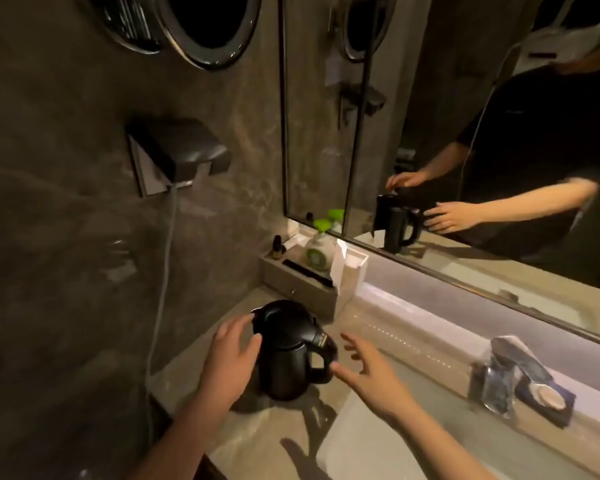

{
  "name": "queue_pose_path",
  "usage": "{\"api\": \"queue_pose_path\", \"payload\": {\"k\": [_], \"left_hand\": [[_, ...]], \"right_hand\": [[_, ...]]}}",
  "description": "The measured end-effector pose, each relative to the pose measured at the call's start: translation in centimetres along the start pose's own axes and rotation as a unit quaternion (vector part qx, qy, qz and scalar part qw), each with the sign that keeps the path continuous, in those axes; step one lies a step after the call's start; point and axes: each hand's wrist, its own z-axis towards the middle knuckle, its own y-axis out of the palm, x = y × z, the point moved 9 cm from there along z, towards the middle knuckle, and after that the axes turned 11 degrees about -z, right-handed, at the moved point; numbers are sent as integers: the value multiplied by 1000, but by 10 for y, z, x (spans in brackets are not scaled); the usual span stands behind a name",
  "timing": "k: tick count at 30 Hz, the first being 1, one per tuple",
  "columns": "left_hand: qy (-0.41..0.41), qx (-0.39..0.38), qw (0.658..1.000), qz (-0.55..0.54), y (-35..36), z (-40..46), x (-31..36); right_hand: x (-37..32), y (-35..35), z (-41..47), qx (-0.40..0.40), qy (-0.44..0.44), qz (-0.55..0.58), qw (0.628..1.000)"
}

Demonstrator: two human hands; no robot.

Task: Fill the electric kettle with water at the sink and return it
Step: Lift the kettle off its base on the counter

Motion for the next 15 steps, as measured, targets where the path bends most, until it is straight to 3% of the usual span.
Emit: {"api": "queue_pose_path", "payload": {"k": [4,9,15], "left_hand": [[-15,-60,996,60,30,11,2],[-29,-67,994,87,36,14,-12],[-36,-79,992,94,37,26,-9]], "right_hand": [[-16,21,32,-47,4,26,999],[-7,44,43,-75,19,118,990],[-18,41,49,-21,5,153,988]]}}
